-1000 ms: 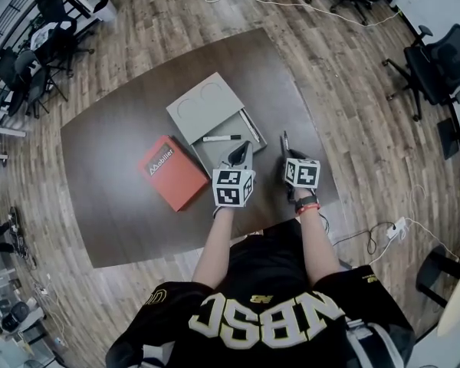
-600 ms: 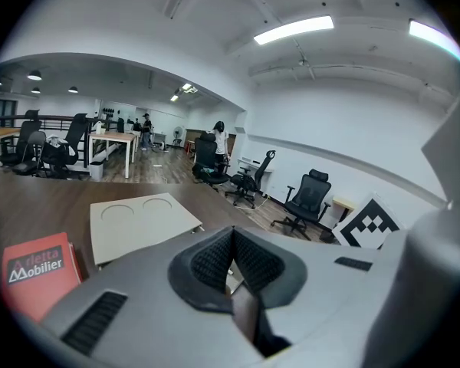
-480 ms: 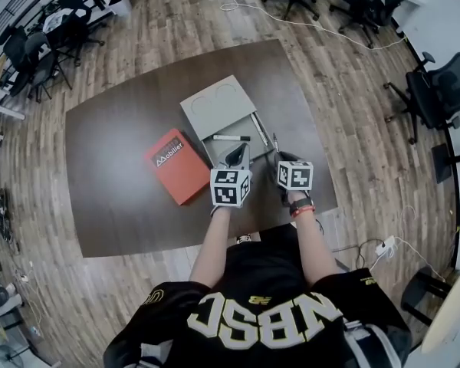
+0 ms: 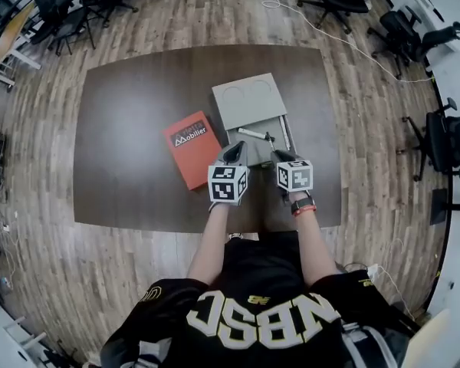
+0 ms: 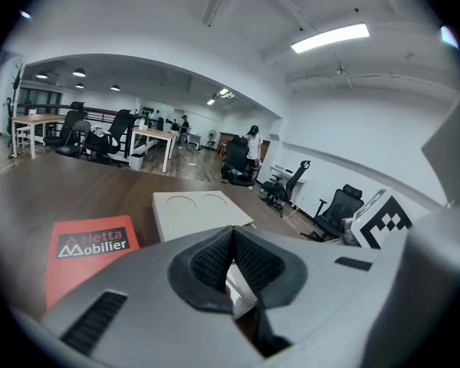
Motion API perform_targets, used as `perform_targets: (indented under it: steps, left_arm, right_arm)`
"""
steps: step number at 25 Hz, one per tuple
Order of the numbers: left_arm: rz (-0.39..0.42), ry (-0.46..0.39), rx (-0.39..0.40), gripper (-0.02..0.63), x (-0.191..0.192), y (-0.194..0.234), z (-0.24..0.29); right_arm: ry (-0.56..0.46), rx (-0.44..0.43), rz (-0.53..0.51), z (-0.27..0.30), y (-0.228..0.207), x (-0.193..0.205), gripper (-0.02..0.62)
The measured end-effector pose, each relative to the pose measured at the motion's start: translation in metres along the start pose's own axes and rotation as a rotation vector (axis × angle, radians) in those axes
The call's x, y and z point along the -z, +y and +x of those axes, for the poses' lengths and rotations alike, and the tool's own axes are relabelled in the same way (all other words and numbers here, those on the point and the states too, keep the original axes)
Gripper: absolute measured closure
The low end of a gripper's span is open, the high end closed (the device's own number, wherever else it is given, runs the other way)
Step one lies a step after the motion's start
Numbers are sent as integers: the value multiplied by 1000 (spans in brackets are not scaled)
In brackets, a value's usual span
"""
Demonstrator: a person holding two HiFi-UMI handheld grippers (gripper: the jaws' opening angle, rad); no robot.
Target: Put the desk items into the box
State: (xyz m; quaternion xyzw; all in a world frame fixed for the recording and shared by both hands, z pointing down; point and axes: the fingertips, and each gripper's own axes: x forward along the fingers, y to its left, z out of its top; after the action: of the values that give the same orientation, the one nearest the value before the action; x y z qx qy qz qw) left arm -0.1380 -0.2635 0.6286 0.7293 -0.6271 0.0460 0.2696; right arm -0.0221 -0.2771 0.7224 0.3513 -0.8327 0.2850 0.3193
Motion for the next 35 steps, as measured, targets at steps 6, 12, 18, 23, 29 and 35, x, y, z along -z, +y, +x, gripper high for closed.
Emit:
perform_targets:
  steps: [6,12,18,23,29,35]
  left_arm:
    - [-75,9,-95,592,12,32,-16]
    - [-131,17,-162,592,24,57,-23]
    - [-177,17,-210,592,29,75,-25]
    - [-205,24,-236,592,36,81,-26]
    - [-223,39,-250,592,46,87,-25]
    - [-211,45,-248,592,47,89,-26]
  right_arm:
    - [74,-83,-92,24,17,1,545]
    - [137,-143,-190,46,34,-3,545]
    - [201,-198,-285,65,49,-4,545]
    - [243,-221,-395,82,57,-6,545]
    - [270,-233,-448,99,61,-2,545]
    - [284,-228,-462,111,61,4,545]
